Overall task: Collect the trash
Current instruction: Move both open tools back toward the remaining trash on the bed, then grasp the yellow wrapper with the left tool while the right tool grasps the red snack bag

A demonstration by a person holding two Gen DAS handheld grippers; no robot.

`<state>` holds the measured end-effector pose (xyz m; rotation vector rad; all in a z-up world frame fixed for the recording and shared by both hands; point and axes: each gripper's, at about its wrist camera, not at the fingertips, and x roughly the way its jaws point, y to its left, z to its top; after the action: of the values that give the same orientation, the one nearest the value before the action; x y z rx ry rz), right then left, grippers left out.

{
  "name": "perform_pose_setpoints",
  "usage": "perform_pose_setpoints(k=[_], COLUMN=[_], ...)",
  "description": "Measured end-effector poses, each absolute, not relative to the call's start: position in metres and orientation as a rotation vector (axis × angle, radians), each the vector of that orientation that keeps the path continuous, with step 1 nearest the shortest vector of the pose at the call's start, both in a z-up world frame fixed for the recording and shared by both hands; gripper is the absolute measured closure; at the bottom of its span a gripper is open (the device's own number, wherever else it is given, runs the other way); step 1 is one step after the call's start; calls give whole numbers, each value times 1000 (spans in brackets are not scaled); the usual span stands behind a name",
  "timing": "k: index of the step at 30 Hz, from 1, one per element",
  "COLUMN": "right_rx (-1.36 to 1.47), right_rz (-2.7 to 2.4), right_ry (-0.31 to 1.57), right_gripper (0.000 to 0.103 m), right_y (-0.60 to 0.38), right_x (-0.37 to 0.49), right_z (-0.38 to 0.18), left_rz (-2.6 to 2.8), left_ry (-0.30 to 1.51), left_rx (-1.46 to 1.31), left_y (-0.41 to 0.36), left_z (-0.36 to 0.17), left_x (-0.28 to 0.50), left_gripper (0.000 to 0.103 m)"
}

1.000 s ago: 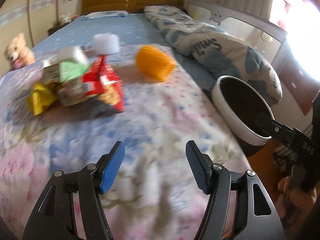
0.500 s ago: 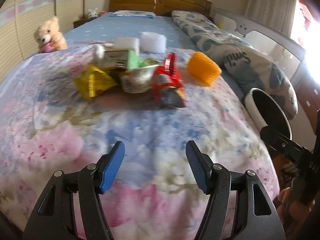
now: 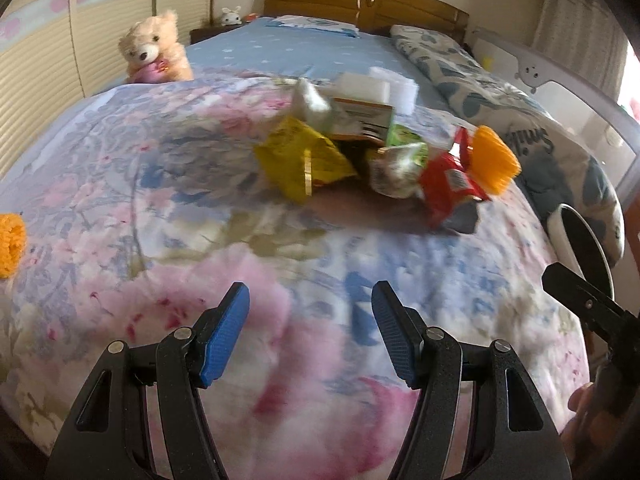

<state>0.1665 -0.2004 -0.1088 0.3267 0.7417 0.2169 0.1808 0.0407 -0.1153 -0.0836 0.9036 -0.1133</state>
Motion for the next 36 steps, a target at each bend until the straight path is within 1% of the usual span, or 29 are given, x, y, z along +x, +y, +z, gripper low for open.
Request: perform_pose_setpoints(k=[16, 23, 25, 26, 27, 28, 29, 30, 31, 32, 33, 34, 36], right_rx=[308, 271, 256, 252, 247, 244, 243, 243, 243, 245, 246, 246, 257], right_rz=[266, 254, 253, 253, 254, 255, 256, 258, 258, 257, 256, 261, 263], right_ry=[770, 810, 808, 804, 801, 802, 804, 812, 816, 814, 812, 819, 827], right_gripper=[11, 12, 13, 15, 21, 32, 39, 53, 59, 63, 82, 93, 96], right_y=[-158, -144, -141, -141, -140, -139, -138, -138, -138, -139, -141, -141, -145], right_x=[223, 250, 254, 255, 256, 257, 257, 258, 258, 258, 256, 256, 253], right_z=[-115, -120, -121, -121, -120, -121, -121, -122, -123, -123, -123, -124, -125], left_rz=[-94, -98, -103, -110, -119, -129, -137, -143, -144, -144, -149, -148, -150], left_ry=[927, 919, 915, 913, 914, 919, 925, 928, 922, 918, 916, 914, 907], left_rx=[-76, -88, -96, -97, -97, -97, -97, -97, -96, -94, -95, -98, -97], left_y=[52, 55, 55, 54, 53, 52, 51, 51, 51, 50, 50, 50, 49], left_z=[-118, -115, -114, -114, -114, -115, -116, -116, -116, -116, -115, -115, -114], left_x=[233, 255, 259, 260, 260, 260, 261, 261, 260, 258, 255, 253, 246], left_gripper=[38, 39, 43, 53, 67, 75, 86, 86, 87, 95, 97, 97, 99])
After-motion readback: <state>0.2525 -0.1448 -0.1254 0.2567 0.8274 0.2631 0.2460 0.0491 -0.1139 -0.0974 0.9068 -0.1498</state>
